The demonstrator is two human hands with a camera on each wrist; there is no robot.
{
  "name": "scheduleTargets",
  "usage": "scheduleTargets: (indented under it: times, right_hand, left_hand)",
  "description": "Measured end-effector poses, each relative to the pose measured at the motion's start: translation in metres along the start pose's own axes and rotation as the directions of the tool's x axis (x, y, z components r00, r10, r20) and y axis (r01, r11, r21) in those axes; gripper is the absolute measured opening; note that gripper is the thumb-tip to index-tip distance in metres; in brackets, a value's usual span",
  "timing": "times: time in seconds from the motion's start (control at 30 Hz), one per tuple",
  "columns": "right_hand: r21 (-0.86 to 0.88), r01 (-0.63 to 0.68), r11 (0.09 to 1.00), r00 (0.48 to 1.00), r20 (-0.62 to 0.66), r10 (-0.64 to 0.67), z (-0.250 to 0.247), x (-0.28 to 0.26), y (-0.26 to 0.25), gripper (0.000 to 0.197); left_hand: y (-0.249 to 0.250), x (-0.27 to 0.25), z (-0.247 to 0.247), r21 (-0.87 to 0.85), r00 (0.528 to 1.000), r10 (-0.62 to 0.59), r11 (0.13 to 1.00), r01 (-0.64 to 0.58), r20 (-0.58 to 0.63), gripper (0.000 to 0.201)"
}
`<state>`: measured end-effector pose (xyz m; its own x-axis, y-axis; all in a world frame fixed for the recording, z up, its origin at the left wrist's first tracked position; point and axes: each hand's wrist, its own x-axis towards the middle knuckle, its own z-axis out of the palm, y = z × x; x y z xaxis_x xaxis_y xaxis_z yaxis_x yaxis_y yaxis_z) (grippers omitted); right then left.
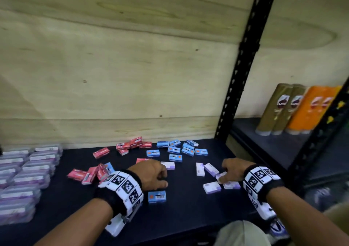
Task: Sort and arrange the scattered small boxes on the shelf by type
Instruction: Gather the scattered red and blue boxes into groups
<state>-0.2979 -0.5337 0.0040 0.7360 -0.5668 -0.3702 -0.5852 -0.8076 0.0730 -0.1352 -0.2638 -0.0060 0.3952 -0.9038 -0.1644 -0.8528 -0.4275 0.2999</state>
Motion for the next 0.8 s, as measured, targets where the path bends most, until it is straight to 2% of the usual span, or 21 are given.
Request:
scheduleTargets:
  times: [0.2,0.33,0.4,0.5,0.63,0.8]
  right_hand:
    - [0.017,0.004,1.0,1.0,0.015,-0.004,-0.001,0.002,-0.002,0.069]
    - [-0.077,0.021,0.997,0.999,0.029,-0.018,-0.014,0.005,-0.01,0.056]
    - [-0.11,0.039,0.993,0.999,-0.007,-0.04,-0.021,0.006,-0.02,0.045]
    - [-0.104,0.164,0.981,0.982,-0.075,-0.172,-0.031,0.008,-0.047,0.043]
    - [-0.014,0.358,0.934,0.933,-0.039,-0.358,-0.034,0.021,-0.102,0.04]
    - [0.034,0.518,0.854,0.855,-0.012,-0.518,-0.041,0.033,-0.175,0.036]
  left_hand:
    - [-0.013,-0.009,0.0,0.013,0.999,-0.044,0.999,0.044,-0.001,0.032]
    - [-0.03,-0.017,-0.008,0.008,0.996,-0.086,0.996,0.086,-0.016,0.033]
    - [-0.039,-0.025,-0.016,-0.004,0.995,-0.103,0.995,0.103,-0.013,0.033]
    - [-0.062,-0.04,-0.032,0.012,0.988,-0.152,0.988,0.152,-0.026,0.034]
    - [-0.108,-0.061,-0.05,0.028,0.955,-0.286,0.957,0.289,-0.072,0.033]
    - [-0.143,-0.074,-0.06,0.065,0.923,-0.375,0.922,0.381,-0.087,0.033]
